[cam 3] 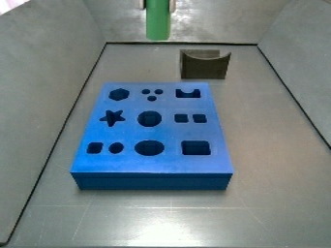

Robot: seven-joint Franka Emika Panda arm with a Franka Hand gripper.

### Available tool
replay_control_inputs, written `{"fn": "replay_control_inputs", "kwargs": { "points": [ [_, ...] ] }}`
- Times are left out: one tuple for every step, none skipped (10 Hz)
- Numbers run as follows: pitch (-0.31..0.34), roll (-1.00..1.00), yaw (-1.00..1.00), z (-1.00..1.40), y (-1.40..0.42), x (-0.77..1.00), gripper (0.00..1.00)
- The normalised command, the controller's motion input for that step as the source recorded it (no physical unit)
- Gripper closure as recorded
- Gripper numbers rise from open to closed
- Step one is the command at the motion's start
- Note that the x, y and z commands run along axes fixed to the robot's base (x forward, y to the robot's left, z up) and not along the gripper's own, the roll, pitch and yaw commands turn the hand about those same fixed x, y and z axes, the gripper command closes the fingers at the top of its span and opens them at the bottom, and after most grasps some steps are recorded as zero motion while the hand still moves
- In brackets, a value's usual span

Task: Pick up the hexagon object. Move up. Move to above the board. Insert the hexagon object.
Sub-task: Insert the hexagon object.

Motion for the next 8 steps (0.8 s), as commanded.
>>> {"fn": "replay_control_inputs", "kwargs": {
  "points": [
    [0.000,0.00,-1.00,-0.59,0.00,0.00,1.00],
    [0.000,0.00,-1.00,-0.60,0.00,0.00,1.00],
    [0.000,0.00,-1.00,-0.63,0.00,0.00,1.00],
    [0.000,0.00,-0.96,-0.66,0.00,-0.15,1.00],
    [-0.014,-0.01,-0.28,-0.26,0.00,0.00,1.00],
    [0.029,0.00,0.00,0.00,0.00,0.00,1.00],
    [0.057,0.00,-0.39,-0.39,0.05,0.00,1.00],
    [0.000,0.00,-1.00,-0.49,0.00,0.00,1.00]
  ]
}}
